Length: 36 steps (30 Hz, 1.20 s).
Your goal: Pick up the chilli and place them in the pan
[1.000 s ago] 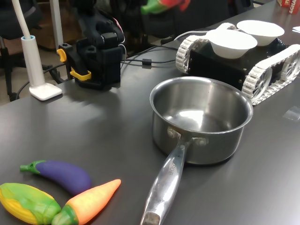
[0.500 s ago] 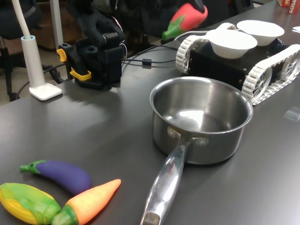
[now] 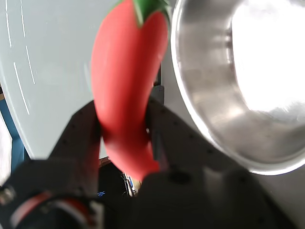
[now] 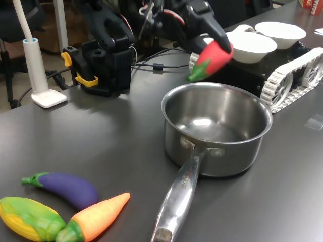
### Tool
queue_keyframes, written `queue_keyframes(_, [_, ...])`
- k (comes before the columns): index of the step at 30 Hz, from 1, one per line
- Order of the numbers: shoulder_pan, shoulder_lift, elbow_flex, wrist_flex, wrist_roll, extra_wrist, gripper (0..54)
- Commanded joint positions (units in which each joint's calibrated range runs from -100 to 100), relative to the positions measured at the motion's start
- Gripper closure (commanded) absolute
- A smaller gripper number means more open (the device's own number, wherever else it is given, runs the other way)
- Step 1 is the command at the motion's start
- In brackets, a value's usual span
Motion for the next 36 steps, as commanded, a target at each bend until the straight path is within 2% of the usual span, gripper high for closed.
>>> queue_keyframes(1, [0.19,1.35,-2.57,-4.88,0.20,0.42,53.6])
queue_keyframes(18, [1.45,9.53,-4.30,-6.08,0.00,0.25,53.6])
queue_keyframes(30, [1.11,9.03,-2.30,-7.19,0.59,0.25,53.6])
queue_keyframes(36, [-0.38,4.98,1.42,-6.93,0.93,0.33,48.2])
